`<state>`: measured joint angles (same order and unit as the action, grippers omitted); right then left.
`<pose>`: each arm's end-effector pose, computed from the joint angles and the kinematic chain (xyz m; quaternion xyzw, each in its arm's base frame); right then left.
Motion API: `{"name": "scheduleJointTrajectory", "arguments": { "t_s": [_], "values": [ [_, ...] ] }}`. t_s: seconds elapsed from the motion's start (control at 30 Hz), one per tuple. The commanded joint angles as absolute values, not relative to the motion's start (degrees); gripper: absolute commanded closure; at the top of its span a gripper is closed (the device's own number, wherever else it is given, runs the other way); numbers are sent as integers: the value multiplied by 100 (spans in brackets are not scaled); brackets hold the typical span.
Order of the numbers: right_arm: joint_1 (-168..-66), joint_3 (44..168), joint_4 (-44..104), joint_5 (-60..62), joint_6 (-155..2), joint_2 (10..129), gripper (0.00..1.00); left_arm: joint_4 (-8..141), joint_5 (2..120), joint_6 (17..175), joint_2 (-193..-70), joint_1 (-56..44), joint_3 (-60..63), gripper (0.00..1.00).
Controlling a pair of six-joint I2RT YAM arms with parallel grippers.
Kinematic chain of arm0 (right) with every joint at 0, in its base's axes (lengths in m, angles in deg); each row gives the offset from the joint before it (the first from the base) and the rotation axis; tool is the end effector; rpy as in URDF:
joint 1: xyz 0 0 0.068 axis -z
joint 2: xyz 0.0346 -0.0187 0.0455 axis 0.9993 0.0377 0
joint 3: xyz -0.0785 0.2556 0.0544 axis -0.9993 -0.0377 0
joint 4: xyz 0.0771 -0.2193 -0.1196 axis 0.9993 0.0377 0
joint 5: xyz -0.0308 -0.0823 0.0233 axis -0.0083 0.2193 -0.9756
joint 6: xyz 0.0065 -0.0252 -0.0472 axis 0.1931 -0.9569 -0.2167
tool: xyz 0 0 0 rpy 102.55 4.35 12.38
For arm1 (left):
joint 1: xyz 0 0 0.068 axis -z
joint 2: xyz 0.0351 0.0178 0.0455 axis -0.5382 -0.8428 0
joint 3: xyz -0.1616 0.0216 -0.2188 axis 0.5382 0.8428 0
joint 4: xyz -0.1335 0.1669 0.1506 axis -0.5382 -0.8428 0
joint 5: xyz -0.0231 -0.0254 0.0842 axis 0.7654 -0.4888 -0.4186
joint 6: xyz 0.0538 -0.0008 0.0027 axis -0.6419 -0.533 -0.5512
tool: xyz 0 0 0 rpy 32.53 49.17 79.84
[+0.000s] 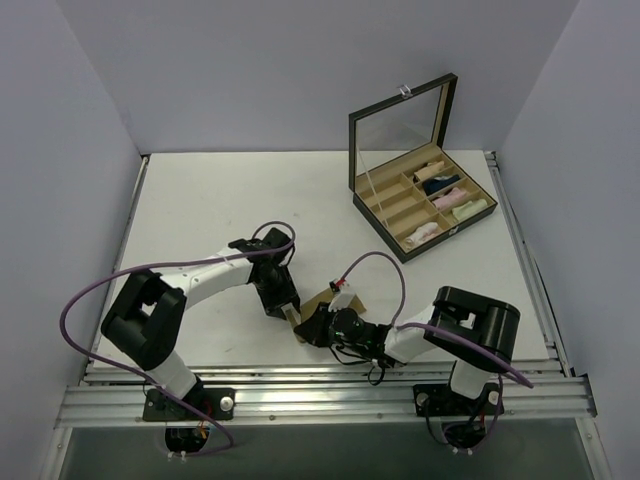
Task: Roll the underwear
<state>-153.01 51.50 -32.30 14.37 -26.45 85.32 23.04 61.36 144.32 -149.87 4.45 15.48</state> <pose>0.1195 0.2501 0.1257 -0.0271 0.7883 0.5196 0.3286 0.2335 -0.1827 0.1760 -0.1849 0.9734 -0.1342 0.0183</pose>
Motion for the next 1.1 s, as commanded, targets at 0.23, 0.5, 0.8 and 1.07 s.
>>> {"name": "scheduleJointTrajectory", "arguments": {
  "t_s": [0.23,0.5,0.8,1.07],
  "values": [
    [-15253,4987,-1781,1360,-2859,8690,100,2152,5870,14466,-15589,734,1235,62],
    [-15200,5337,-573,1526,-3306,8174,84,1124,5360,14169,-16177,751,683,91],
    [-15973,7049,1962,3133,-4344,7441,60,710,5316,14027,-16556,857,268,98],
    [-16387,7710,2007,3496,-4959,8039,58,596,5316,14018,-16626,848,48,98]
  ]
}}
